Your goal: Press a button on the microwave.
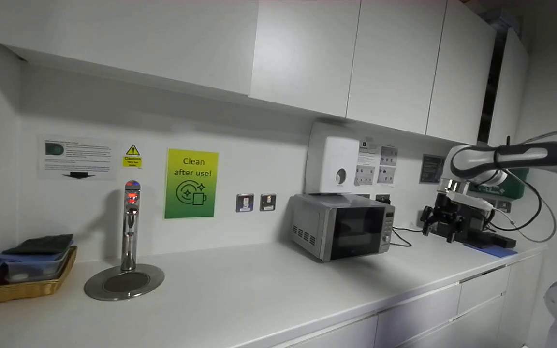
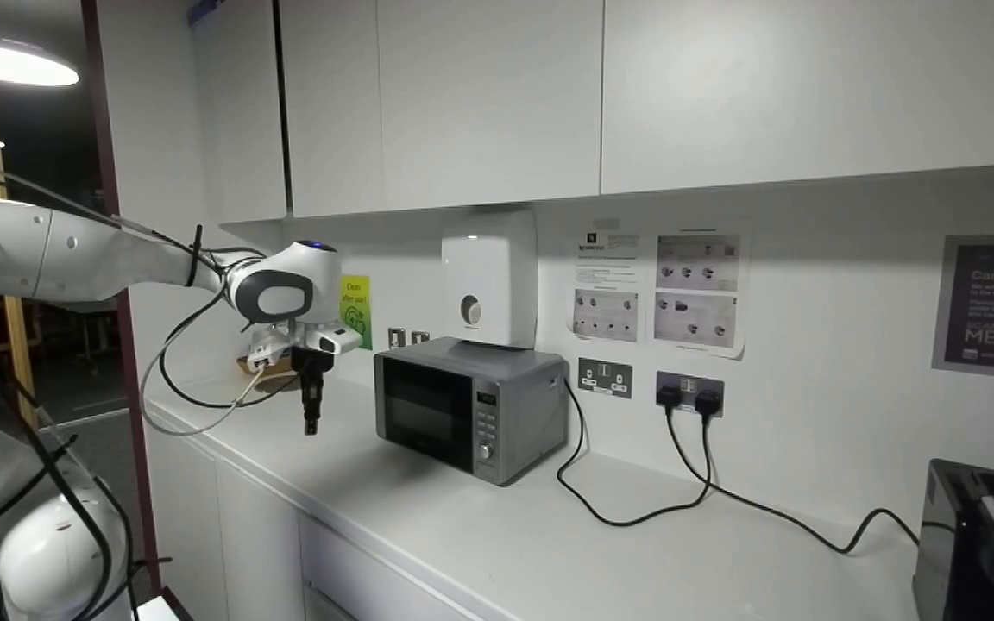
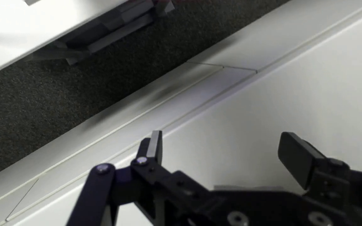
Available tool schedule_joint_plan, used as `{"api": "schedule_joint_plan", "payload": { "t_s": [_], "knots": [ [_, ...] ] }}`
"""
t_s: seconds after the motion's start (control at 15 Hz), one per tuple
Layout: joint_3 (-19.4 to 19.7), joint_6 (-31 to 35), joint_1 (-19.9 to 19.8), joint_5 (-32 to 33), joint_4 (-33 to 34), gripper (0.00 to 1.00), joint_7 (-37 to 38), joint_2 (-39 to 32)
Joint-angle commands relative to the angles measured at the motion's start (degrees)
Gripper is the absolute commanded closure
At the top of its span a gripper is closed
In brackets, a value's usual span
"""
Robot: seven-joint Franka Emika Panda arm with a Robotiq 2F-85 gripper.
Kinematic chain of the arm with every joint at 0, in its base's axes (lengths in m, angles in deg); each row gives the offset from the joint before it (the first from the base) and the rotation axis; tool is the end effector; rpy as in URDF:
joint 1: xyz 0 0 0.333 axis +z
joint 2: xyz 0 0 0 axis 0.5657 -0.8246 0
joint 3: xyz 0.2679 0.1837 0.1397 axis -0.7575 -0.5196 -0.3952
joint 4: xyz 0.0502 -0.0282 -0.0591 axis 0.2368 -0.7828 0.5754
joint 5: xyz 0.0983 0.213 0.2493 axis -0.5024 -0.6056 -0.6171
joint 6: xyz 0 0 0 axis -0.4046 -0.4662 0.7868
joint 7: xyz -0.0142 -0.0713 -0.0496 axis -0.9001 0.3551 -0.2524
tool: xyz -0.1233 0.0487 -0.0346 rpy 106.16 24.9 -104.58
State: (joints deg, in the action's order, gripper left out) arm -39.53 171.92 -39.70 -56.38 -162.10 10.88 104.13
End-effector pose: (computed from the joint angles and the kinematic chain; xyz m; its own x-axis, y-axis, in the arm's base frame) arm 0.2839 0.0024 0.5262 0.8792 -0.4713 -0.0697 -0.4755 -0.8588 -0.1910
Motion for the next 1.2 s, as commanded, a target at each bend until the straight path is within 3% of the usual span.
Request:
{"api": "schedule_joint_plan", "payload": {
  "t_s": [0.0,0.13,0.4,0.47,0.6,1.13],
  "knots": [
    [0.36,5.21,-2.03,-2.1,0.57,0.0,2.97,-1.65],
    [0.67,7.85,-2.91,-2.37,0.91,0.01,4.4,-2.57],
    [1.69,11.4,-4.54,-2.93,2.31,0.12,7.06,-4.36],
    [1.96,12.28,-4.99,-2.95,2.64,0.35,7.58,-4.77],
    [2.53,13.54,-5.74,-3.12,3.44,0.39,8.53,-5.67],
    [3.76,22.04,-6.76,-5.38,5.17,1.0,13.13,-9.87]
  ]
}}
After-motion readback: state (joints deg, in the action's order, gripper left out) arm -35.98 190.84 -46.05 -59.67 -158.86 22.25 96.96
